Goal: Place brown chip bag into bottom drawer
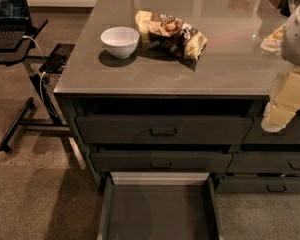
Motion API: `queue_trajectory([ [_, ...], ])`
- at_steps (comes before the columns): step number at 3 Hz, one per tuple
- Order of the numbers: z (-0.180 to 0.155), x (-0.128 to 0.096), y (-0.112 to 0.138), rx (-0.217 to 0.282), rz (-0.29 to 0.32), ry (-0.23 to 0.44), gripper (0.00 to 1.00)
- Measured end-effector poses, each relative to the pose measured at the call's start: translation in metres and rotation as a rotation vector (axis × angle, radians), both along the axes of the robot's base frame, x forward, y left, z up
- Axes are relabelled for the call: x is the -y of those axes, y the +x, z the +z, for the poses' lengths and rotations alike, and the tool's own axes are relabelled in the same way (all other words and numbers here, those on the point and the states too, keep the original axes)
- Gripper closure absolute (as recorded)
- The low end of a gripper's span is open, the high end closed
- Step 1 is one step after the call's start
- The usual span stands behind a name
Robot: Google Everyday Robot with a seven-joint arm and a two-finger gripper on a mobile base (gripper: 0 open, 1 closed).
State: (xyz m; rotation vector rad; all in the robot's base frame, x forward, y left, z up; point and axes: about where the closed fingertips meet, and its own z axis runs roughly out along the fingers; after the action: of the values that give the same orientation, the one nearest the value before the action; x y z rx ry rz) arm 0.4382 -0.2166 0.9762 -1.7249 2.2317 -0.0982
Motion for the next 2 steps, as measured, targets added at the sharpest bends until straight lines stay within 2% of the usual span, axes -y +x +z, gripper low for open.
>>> queue_trajectory([
  [1, 0.001, -0.001, 0.001, 0.003, 0.002, 0.001, 0.0],
  [2, 0.007, -0.018, 0.022, 0.057, 0.045, 0.001, 0.0],
])
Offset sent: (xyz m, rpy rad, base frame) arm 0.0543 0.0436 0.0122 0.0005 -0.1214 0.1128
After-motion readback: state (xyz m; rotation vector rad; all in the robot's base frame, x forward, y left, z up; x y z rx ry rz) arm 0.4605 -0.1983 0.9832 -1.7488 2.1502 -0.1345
